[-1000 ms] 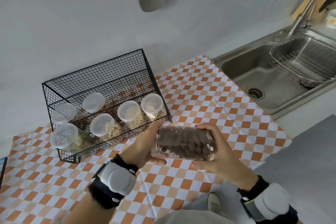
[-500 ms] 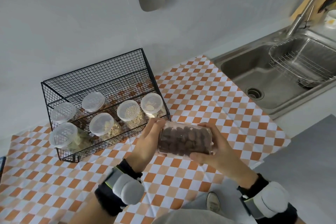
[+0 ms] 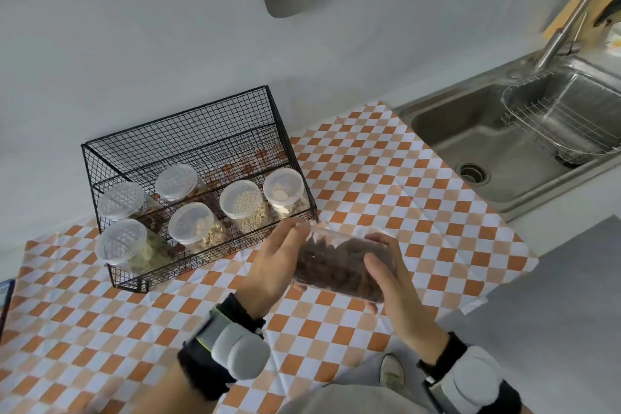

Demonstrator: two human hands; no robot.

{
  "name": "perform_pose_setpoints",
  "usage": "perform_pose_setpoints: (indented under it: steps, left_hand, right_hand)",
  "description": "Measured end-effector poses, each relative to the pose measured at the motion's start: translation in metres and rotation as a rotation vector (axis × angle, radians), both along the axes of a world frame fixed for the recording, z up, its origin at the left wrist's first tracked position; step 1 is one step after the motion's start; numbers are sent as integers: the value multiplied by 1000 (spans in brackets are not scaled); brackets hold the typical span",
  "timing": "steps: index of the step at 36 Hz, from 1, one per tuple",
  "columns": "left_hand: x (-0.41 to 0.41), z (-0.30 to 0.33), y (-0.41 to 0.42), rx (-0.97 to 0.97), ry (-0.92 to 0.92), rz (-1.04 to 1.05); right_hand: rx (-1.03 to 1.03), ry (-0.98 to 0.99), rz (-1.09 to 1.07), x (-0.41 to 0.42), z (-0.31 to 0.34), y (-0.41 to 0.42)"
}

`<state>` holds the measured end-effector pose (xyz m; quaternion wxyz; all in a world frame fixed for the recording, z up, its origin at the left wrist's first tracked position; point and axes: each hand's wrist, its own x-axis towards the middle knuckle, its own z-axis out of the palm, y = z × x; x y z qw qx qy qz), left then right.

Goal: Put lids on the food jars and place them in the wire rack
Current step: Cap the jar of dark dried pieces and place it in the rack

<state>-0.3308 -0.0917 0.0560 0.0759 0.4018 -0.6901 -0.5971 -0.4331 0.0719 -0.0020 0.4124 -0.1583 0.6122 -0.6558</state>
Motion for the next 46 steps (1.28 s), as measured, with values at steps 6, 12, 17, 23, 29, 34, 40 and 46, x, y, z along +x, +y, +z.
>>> perform_pose_setpoints:
  steps: [6, 12, 17, 23, 29, 34, 40, 46]
  left_hand:
    - [8, -3, 2, -227, 18, -98]
    - [7, -4, -4, -146, 25, -14]
    - [6, -4, 4, -227, 74, 44]
    - [11, -10, 16, -420, 125, 88]
    - [11, -5, 18, -504, 100, 64]
    - [17, -4, 8, -421, 18, -14]
    - [23, 1, -6, -332, -40, -153]
    - [29, 6, -13, -484, -33, -63]
  right_hand:
    - [243, -578, 37, -9, 5, -6]
    - [180, -353, 88, -8, 3, -11]
    - [100, -66, -42, 3, 5, -19]
    - [99, -242, -145, 3, 9, -22]
    - [119, -362, -135, 3, 1, -24]
    - [162, -411, -59, 1, -3, -28]
    - [166, -499, 12, 2, -9, -32]
    - [122, -483, 71, 3, -14, -41]
